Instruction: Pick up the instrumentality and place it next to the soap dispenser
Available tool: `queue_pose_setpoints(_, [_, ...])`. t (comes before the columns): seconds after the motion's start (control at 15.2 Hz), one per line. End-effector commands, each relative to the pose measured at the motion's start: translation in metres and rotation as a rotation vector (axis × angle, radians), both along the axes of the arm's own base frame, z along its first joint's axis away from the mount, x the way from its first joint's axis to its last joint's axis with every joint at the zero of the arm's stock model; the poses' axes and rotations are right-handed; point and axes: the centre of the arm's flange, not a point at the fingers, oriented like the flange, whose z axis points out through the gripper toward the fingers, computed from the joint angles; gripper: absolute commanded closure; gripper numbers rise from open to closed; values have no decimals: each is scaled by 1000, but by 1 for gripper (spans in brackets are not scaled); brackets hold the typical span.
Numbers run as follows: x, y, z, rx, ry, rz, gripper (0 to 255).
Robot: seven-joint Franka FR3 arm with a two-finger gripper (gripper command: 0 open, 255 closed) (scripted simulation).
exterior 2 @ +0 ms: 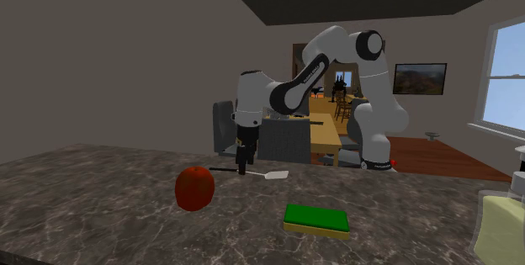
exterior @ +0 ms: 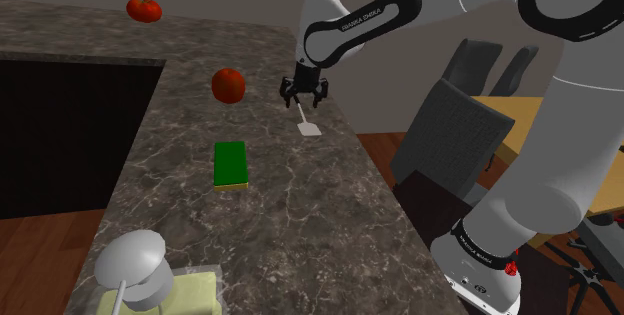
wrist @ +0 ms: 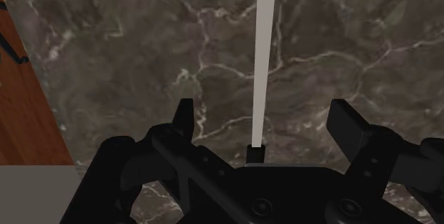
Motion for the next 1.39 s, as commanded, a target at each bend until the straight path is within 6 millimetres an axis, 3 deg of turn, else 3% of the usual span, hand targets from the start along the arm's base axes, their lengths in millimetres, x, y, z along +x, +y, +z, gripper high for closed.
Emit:
queue_pose_setpoints(0.0, [0, 0, 0, 0, 0, 0, 0])
queue_pose_setpoints(0.13, [0, 0, 0, 0, 0, 0, 0])
queue_pose_setpoints(0.2, [0, 0, 0, 0, 0, 0, 255])
queue_pose_setpoints(0.79, [0, 0, 0, 0, 0, 0, 255])
queue_pose_setpoints(1.32, [0, 0, 42, 0, 0, 0, 255])
